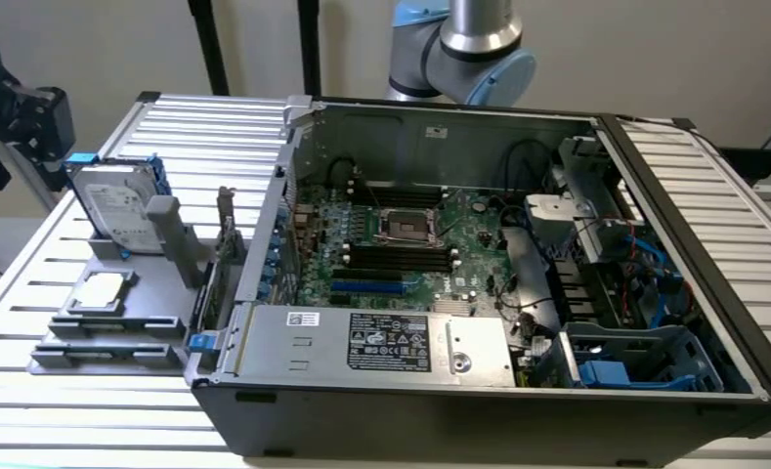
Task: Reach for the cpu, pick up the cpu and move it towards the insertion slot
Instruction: 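Pick up the cpu and move it towards the insertion slot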
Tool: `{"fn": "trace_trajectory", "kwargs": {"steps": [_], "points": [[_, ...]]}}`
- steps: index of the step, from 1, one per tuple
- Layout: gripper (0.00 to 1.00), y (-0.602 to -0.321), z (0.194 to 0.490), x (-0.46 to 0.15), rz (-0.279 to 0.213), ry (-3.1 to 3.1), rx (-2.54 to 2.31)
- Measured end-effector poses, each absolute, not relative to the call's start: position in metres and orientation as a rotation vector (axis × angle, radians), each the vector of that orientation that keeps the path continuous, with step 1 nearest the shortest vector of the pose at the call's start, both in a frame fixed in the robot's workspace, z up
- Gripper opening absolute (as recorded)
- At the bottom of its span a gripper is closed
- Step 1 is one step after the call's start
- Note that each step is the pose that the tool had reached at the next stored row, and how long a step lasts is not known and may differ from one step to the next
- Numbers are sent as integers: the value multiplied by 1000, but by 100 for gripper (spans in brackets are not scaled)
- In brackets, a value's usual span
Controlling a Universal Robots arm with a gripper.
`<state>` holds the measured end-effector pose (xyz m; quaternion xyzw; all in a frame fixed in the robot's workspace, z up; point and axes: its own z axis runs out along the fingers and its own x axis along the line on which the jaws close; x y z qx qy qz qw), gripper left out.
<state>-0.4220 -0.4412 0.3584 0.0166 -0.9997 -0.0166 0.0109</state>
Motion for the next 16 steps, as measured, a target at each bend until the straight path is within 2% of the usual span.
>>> {"fn": "trace_trajectory", "kwargs": {"steps": [1,2,16], "points": [[53,-441,358,-422,-52,-3119,52],[60,-441,358,-422,-52,-3119,52],[60,-441,347,-422,-51,-3118,79]]}}
